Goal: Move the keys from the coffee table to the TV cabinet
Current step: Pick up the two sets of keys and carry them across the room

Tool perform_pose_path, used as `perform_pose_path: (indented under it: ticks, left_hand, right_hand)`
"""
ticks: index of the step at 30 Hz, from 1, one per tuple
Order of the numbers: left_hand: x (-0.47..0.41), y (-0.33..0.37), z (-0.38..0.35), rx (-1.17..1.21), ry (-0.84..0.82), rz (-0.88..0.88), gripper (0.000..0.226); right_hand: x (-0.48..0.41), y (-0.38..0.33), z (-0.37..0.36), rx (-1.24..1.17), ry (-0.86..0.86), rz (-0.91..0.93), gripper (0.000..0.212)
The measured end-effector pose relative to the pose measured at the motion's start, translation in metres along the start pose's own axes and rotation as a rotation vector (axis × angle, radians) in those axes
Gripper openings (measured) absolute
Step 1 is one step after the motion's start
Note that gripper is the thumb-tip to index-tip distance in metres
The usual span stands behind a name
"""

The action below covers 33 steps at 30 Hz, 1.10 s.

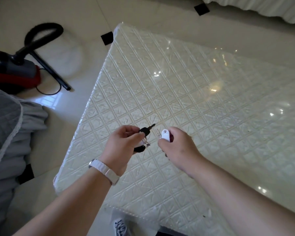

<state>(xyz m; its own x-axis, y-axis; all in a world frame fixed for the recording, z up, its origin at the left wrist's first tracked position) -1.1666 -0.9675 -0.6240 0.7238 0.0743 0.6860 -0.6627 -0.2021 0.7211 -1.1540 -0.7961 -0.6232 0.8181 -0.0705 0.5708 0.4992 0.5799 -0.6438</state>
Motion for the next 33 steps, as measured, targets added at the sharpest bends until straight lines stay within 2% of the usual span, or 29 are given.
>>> perform_pose_path:
  ticks: [4,10,16,22,26,29,31,33]
  left_hand:
    - [0.036,0.032,-0.004,0.021,-0.016,-0.044,0.008]
    - [0.111,0.082,-0.007,0.122,-0.189,-0.044,0.011]
    - [0.203,0.128,0.008,0.341,-0.38,0.054,0.005]
    - [0.29,0.16,0.018,0.283,-0.594,-0.005,0.004]
    - [0.33,0.181,0.019,0.275,-0.66,-0.091,0.009]
    - [0.358,0.191,0.015,0.312,-0.723,-0.067,0.01]
    - [0.379,0.189,0.007,0.27,-0.744,-0.052,0.014]
    - [0.4,0.184,-0.006,0.18,-0.778,-0.078,0.008]
  right_hand:
    - [0.044,-0.031,0.021,-0.105,0.063,-0.007,0.015]
    - [0.123,-0.088,0.062,-0.145,0.198,0.011,0.016]
    - [0.226,-0.15,0.079,-0.217,0.271,0.056,0.01]
    - [0.323,-0.19,0.089,-0.286,0.43,0.101,0.011]
    - [0.371,-0.197,0.104,-0.279,0.548,0.077,0.012]
    - [0.403,-0.196,0.111,-0.329,0.624,0.058,0.012]
    - [0.425,-0.192,0.114,-0.361,0.669,0.044,0.011]
    - [0.447,-0.185,0.12,-0.394,0.705,0.028,0.011]
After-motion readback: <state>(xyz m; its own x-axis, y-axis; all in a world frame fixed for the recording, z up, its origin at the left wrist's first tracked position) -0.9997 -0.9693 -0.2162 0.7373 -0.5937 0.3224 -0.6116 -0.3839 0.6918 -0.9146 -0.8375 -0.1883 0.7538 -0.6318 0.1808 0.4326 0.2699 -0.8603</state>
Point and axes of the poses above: each hand's wrist, its own x-axis away from the middle knuckle, its own z-axis out of the back of the hand, y = z × x, the point moved 2 cm from there along -x, towards the middle knuckle, and after that the axes turned 9 degrees about x, right-handed, at the moved point
